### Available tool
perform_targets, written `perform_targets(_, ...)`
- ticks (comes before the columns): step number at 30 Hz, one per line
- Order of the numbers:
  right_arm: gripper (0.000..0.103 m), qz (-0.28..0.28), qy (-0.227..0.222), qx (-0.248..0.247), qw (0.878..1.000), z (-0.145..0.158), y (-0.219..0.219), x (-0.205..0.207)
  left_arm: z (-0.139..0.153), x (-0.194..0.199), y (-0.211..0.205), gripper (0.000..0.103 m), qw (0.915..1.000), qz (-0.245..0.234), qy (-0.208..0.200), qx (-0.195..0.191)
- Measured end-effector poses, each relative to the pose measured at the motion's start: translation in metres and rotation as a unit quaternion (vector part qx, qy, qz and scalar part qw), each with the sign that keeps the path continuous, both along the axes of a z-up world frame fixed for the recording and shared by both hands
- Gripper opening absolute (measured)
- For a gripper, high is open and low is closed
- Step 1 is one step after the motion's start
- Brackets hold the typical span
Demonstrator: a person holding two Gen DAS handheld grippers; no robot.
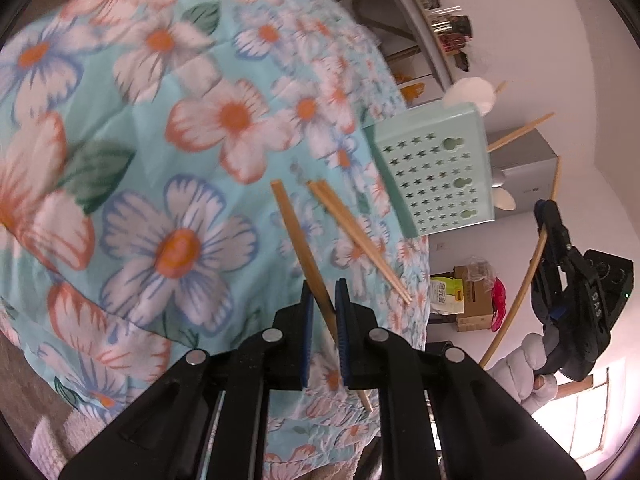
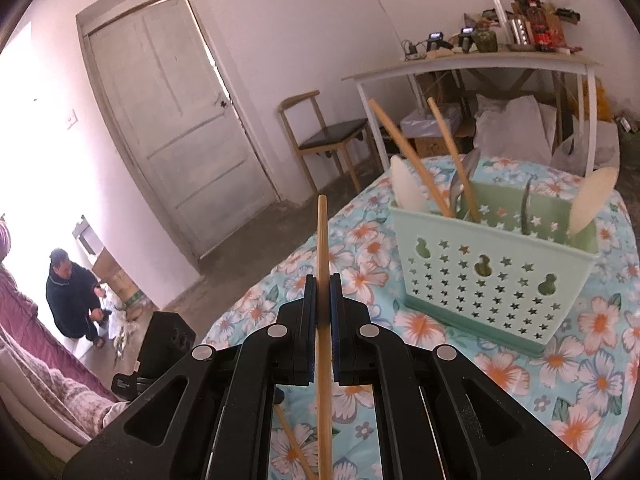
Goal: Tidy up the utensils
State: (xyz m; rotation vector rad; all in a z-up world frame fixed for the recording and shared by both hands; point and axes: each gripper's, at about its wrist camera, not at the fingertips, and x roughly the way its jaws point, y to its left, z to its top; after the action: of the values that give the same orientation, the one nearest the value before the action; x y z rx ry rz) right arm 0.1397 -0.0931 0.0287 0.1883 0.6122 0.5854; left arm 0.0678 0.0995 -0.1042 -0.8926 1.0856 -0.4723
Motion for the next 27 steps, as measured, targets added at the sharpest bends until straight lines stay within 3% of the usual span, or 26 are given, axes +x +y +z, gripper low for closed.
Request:
perform_targets(6, 0.004, -0.024, -0.015, 0.025, 0.999, 0.006, -0.017, -0.01, 0.027, 0.0, 0.002, 0.008, 0.998, 0.001, -0.06, 0.02)
perform_targets(13, 0.005, -0.059, -0.033, 0.062, 0.996, 0.008, -0.039, -0.025, 0.069, -0.002, 0.004, 0.007, 0.9843, 0.006, -0.159, 0.077)
perform_targets(20, 0.004, -0.105, -0.051, 0.113, 0.987, 0.009, -0.074, -0.043, 0.131, 0.01, -0.004, 0.006, 0.9563, 0.012, -0.271, 0.11)
perform_targets(24, 0.004, -0.123, -0.06, 0.133, 0.982, 0.011, -0.089, -0.052, 0.172, 0.03, -0.012, 0.006, 0.9406, 0.017, -0.325, 0.095)
perform_targets(27, 0.004, -0.128, -0.066, 0.139, 0.98, 0.012, -0.097, -0.051, 0.213, 0.047, -0.023, 0.006, 0.9188, 0.025, -0.384, 0.088)
